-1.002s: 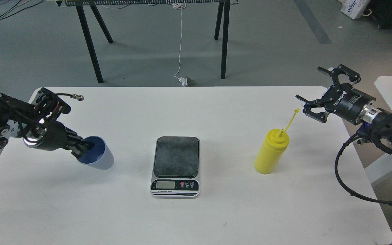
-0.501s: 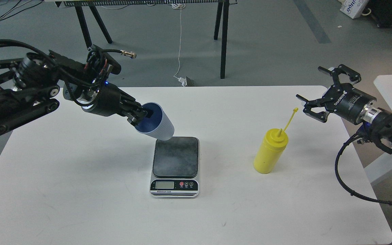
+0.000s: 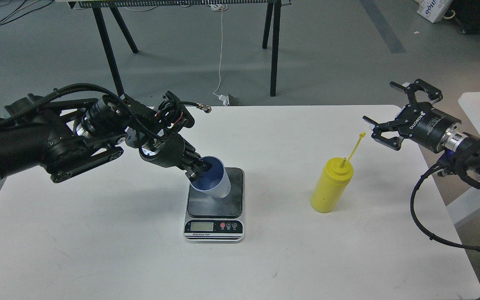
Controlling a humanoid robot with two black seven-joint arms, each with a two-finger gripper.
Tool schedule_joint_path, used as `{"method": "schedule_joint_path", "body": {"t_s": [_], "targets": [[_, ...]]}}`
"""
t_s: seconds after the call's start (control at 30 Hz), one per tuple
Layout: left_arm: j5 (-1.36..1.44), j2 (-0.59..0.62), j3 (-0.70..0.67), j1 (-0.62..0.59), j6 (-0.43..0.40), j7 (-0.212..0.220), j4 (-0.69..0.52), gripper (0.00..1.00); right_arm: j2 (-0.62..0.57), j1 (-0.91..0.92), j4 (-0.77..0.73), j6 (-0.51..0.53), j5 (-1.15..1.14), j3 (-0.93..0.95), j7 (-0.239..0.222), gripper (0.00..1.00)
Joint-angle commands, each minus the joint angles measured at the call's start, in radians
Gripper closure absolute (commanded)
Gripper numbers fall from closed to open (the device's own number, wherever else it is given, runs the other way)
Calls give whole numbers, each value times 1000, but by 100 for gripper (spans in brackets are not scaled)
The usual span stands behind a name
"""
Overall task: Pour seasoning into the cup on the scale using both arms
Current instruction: 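Lift the blue cup and lower it onto the scale, then open the left gripper and retract it away from the cup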
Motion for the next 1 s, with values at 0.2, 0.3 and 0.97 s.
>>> {"method": "schedule_joint_path", "body": {"t_s": [0.2, 0.3, 0.97], "targets": [[14, 8, -1, 14, 0, 0, -1, 92, -2, -7, 1, 0, 0, 1, 0, 1], [8, 12, -1, 12, 0, 0, -4, 90, -2, -10, 0, 0, 0, 1, 0, 1], [-52, 12, -13, 1, 0, 0, -13, 24, -2, -28, 1, 0, 0, 6, 0, 1]]}}
